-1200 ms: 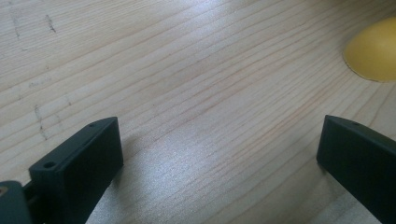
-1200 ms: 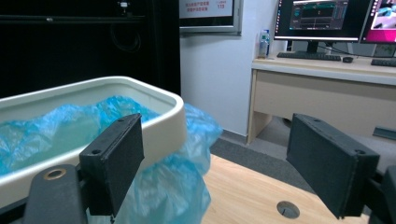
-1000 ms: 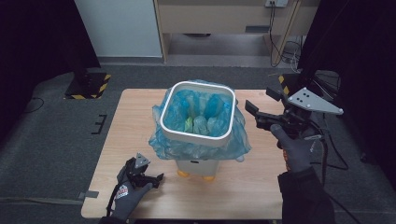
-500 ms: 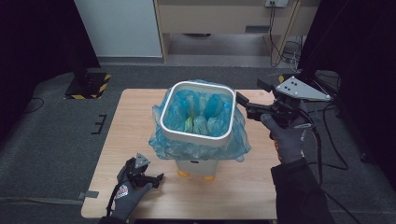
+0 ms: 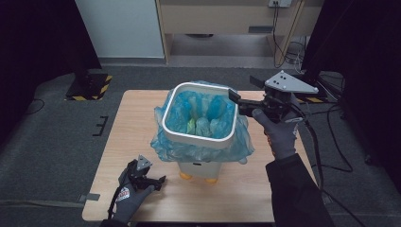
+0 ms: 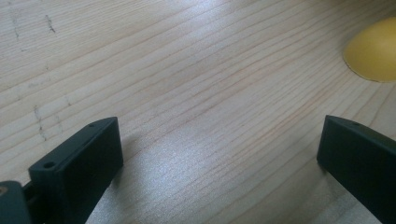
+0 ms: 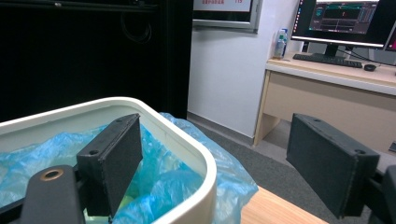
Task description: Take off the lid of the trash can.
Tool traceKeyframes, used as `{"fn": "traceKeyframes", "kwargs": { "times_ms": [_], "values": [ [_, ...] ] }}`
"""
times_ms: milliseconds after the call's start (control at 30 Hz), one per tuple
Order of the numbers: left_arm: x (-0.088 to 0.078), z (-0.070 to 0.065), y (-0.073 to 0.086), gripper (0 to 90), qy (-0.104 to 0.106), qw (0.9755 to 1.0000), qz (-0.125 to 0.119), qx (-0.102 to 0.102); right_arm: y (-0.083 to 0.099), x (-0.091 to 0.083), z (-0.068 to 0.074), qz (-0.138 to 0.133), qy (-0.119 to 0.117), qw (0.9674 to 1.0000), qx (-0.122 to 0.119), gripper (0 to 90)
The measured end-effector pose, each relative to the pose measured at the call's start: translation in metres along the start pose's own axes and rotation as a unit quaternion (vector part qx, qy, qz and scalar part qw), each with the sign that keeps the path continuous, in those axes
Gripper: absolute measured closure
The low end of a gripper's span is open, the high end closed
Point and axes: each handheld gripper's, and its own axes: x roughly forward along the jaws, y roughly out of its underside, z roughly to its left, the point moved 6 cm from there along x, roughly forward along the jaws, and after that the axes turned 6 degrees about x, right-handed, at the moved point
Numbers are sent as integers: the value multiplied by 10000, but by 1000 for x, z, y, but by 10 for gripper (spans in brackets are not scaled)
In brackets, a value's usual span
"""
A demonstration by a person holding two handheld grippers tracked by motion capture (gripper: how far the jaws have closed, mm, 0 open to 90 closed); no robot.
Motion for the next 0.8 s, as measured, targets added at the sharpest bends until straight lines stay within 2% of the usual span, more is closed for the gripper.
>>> {"fn": "traceKeyframes", "kwargs": {
  "times_ms": [300, 800],
  "values": [
    [0, 0, 0, 0, 3, 10000, -4, -6, 3, 12, 0, 60, -10, 10000, 63, 184],
    [0, 0, 0, 0, 8, 10000, 1, 40, -1, 29, 5, 166, -11, 9999, 20, 184]
  ]
}}
